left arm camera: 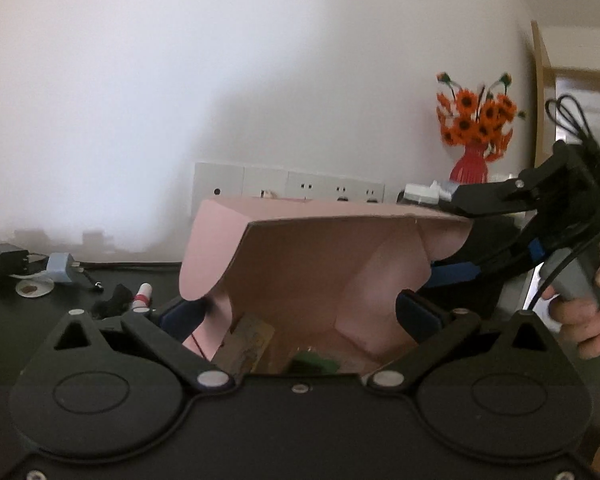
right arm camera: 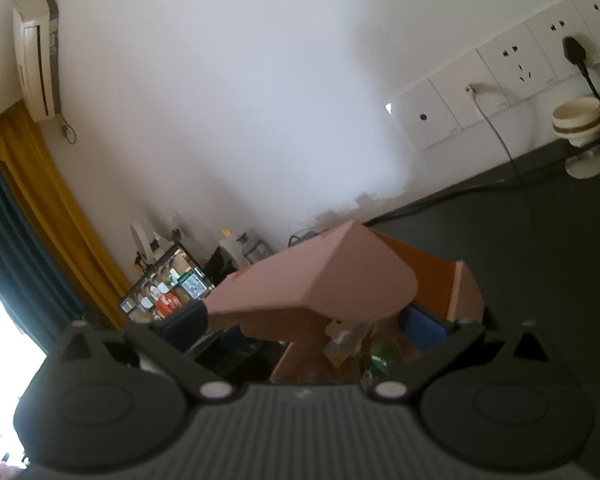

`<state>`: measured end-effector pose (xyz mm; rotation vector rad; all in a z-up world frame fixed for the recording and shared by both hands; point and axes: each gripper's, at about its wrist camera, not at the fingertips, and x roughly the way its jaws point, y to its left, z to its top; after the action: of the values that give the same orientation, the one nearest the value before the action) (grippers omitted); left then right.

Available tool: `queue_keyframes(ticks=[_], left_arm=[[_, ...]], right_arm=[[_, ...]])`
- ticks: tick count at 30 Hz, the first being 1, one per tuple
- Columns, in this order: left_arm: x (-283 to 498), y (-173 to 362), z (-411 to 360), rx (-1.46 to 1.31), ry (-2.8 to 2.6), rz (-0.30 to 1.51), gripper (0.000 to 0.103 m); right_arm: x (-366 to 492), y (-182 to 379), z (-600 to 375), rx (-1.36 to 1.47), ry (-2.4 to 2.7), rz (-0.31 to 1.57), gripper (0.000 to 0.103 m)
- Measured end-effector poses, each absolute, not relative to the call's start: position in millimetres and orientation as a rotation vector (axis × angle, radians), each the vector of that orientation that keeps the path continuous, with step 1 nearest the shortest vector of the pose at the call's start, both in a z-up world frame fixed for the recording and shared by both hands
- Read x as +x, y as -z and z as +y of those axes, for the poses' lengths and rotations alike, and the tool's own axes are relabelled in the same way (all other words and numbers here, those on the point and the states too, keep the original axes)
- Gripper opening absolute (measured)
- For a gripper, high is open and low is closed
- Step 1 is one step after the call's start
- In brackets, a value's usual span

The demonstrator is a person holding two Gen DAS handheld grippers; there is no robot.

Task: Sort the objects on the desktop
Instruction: 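Press the lid down onto the box with the right tool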

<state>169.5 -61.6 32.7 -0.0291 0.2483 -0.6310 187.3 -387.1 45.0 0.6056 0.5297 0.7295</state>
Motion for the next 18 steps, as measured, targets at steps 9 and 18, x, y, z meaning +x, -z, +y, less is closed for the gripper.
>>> queue_keyframes(ticks=[9,18], left_arm=[[171.0,-29.5,-60.8,0.035,0.634,0.28,0.103],[156.5,-32.8,-36.7,0.104,0.639,0.297,0.103]], right_arm=[[166.0,-48.0,-384.3,0.542,-0.689,0.521,0.102],[145.0,-63.6,-375.6,0.47,-0.58,0.435,0.102]])
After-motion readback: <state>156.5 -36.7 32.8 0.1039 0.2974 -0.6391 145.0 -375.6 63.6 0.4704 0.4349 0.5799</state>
